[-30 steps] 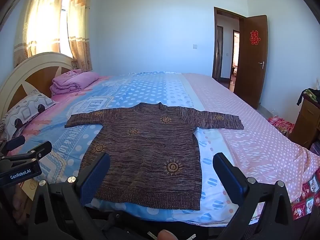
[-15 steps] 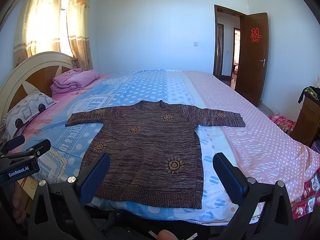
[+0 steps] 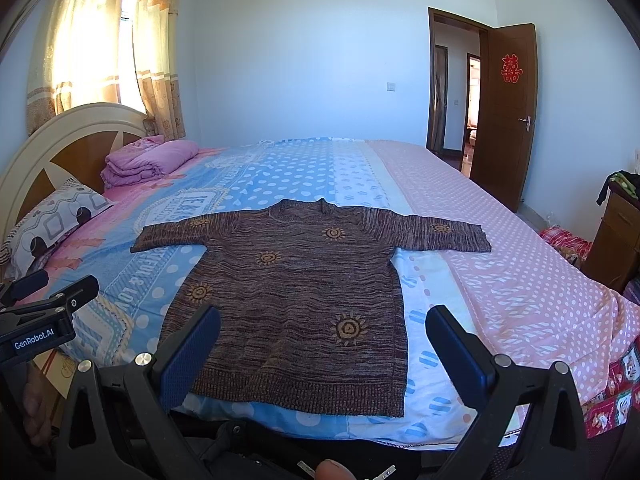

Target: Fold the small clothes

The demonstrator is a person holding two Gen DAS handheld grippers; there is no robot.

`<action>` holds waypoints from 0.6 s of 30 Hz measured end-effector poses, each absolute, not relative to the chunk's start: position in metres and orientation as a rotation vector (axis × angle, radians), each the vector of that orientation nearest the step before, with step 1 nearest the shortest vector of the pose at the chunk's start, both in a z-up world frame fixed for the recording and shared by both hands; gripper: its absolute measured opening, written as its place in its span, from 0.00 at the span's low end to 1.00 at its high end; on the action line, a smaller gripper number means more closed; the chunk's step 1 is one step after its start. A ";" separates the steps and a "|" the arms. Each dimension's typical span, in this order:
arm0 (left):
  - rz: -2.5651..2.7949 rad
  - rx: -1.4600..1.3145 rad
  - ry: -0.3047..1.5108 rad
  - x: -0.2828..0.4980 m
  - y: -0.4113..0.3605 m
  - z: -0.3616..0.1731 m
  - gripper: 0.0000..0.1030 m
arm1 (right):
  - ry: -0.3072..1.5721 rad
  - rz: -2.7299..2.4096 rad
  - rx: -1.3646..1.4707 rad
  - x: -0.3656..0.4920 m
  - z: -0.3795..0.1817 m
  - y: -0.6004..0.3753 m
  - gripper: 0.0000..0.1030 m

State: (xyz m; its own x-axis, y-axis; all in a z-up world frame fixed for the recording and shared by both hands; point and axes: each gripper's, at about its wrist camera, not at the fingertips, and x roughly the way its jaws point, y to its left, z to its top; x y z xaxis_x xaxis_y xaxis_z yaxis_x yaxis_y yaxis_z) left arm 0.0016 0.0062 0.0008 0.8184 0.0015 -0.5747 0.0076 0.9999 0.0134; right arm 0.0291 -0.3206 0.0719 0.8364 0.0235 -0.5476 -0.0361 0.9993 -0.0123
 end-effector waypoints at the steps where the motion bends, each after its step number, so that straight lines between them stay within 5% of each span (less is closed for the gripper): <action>1: -0.003 0.013 0.612 0.002 0.006 0.001 1.00 | 0.580 0.032 -0.022 0.029 0.072 -0.321 0.99; 18: -0.004 0.006 0.616 0.002 0.009 0.000 1.00 | 0.586 0.035 -0.018 0.030 0.069 -0.320 0.99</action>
State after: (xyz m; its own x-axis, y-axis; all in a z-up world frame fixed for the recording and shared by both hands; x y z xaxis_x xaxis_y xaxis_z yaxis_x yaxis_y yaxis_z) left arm 0.0019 0.0086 -0.0005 0.8162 -0.0019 -0.5778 0.0053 1.0000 0.0043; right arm 0.0297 -0.3204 0.0688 0.8328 0.0284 -0.5528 -0.0386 0.9992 -0.0069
